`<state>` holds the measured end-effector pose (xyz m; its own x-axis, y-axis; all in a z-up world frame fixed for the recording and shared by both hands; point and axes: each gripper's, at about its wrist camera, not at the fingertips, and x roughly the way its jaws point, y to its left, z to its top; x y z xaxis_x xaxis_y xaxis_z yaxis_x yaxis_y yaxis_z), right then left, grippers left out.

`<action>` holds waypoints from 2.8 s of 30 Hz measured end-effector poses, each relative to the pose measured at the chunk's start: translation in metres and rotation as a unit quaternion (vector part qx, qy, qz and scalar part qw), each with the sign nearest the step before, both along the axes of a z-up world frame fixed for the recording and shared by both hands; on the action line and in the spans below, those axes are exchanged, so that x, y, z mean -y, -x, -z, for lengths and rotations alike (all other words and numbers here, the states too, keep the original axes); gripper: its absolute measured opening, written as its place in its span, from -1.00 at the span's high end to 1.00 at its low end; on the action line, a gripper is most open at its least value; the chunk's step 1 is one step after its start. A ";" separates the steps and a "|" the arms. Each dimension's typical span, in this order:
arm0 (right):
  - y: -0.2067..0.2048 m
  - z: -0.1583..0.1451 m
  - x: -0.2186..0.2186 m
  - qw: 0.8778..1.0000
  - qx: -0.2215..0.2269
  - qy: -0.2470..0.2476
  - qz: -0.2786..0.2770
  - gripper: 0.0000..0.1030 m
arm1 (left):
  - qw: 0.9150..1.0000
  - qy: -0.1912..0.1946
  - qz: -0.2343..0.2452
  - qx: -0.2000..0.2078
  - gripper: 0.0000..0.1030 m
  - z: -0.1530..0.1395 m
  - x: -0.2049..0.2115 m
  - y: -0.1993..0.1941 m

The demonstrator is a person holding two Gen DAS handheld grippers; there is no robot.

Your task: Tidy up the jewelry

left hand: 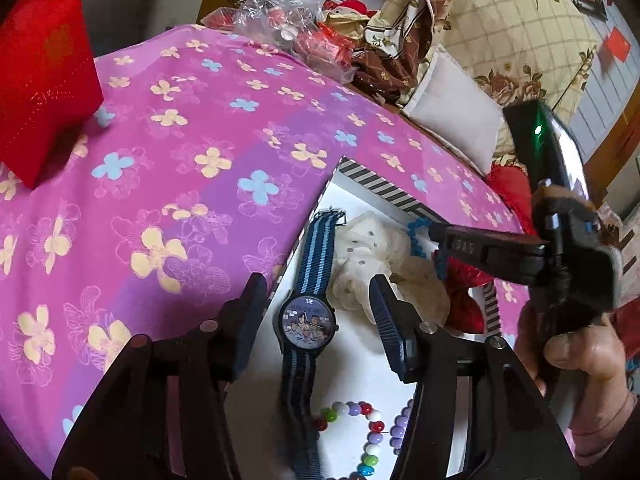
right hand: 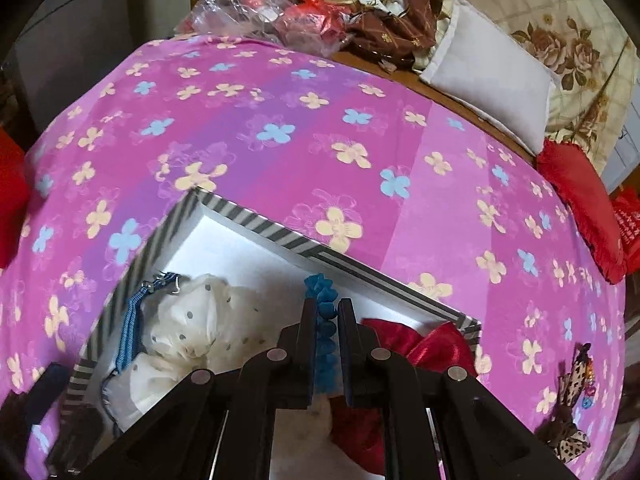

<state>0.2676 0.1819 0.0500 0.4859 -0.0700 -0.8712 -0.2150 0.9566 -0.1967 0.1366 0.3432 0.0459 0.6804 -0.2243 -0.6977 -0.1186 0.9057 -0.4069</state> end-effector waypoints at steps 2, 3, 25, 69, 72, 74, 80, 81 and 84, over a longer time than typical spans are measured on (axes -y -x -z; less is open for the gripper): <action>0.002 -0.005 0.005 1.000 0.010 -0.003 0.001 0.42 | 1.000 0.005 0.005 0.008 -0.12 -0.003 0.001 0.002; 0.004 -0.009 0.008 1.000 0.018 -0.005 0.003 0.20 | 1.000 0.009 0.008 0.012 -0.15 -0.005 0.001 0.003; 0.177 -0.110 0.302 0.975 0.093 -0.033 0.201 0.13 | 0.993 -0.041 0.078 0.074 -0.16 -0.055 0.069 0.074; 0.230 0.002 0.278 0.968 -0.029 -0.222 0.115 0.72 | 0.982 -0.080 0.167 0.039 -0.16 -0.033 0.160 0.094; 0.220 -0.016 0.319 0.962 0.017 -0.205 0.177 0.38 | 0.980 -0.079 0.176 0.045 -0.17 -0.036 0.164 0.098; 0.210 -0.022 0.335 0.959 0.033 -0.200 0.198 0.22 | 0.979 -0.079 0.183 0.047 -0.17 -0.037 0.167 0.099; 0.156 -0.022 0.354 0.962 0.051 -0.139 0.228 0.15 | 0.976 -0.089 0.197 0.040 -0.17 -0.032 0.179 0.099; 0.143 -0.019 0.355 0.962 0.047 -0.139 0.229 0.15 | 0.975 -0.089 0.198 0.039 -0.17 -0.031 0.180 0.099; 0.123 -0.004 0.358 0.961 0.022 -0.153 0.229 0.15 | 0.974 -0.092 0.204 0.035 -0.17 -0.028 0.184 0.098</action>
